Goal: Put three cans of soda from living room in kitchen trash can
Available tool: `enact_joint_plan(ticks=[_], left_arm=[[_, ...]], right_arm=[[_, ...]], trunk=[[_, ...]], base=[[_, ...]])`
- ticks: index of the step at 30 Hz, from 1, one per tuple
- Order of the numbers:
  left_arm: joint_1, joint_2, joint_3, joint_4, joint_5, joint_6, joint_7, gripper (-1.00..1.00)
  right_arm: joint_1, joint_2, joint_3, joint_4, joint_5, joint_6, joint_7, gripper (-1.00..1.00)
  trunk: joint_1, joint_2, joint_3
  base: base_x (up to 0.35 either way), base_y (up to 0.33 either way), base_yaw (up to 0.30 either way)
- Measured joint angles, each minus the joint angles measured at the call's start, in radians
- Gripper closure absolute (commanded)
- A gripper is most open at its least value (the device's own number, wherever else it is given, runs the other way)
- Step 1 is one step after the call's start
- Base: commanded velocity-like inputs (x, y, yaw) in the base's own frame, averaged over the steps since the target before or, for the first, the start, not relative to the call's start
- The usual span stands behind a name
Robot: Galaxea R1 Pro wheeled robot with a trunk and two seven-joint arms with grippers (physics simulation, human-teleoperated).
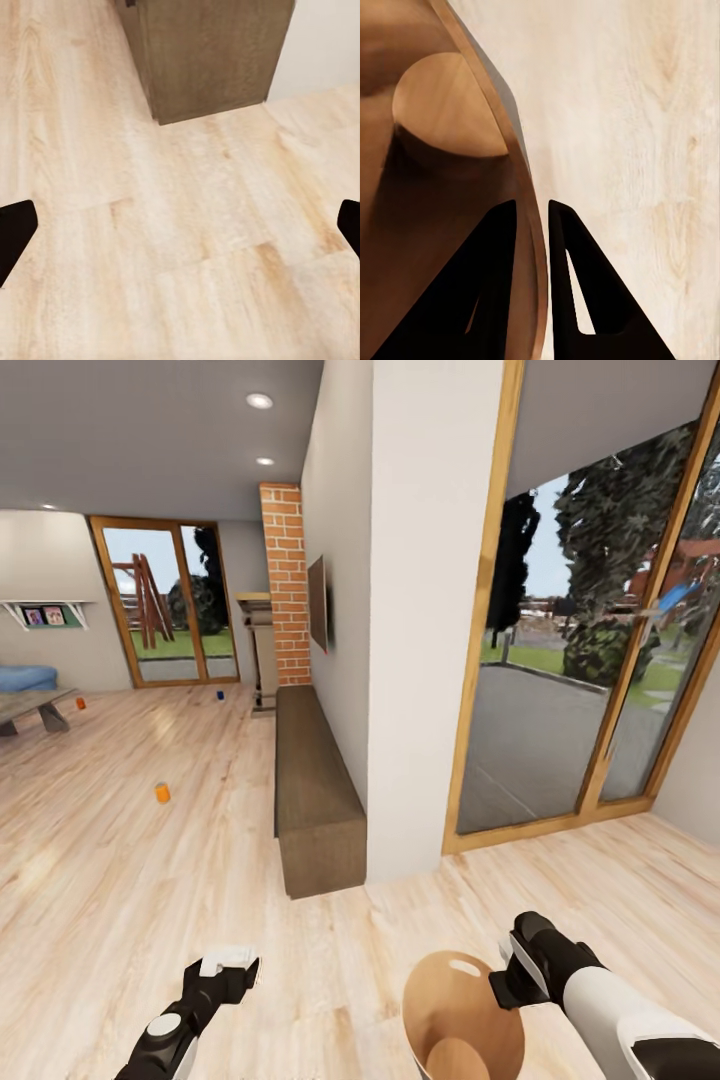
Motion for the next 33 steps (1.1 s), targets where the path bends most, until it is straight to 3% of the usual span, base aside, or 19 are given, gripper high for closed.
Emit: enact_joint_plan(ticks=[12, 33], left_arm=[[0.000, 0.000, 0.001, -0.017, -0.001, 0.002, -0.001, -1.00], [0.000, 0.000, 0.002, -0.017, -0.002, 0.003, -0.001, -1.00]], right_arm=[[0.000, 0.000, 0.000, 0.001, 0.000, 0.000, -0.001, 1.00], [0.001, -0.001, -0.002, 0.001, -0.011, -0.001, 0.000, 1.00]], trunk=[[0.000, 0.000, -0.001], [0.000, 0.000, -0.009]], base=[[-0.097, 0.253, 0.094], [-0.060, 0.281, 0.204]])
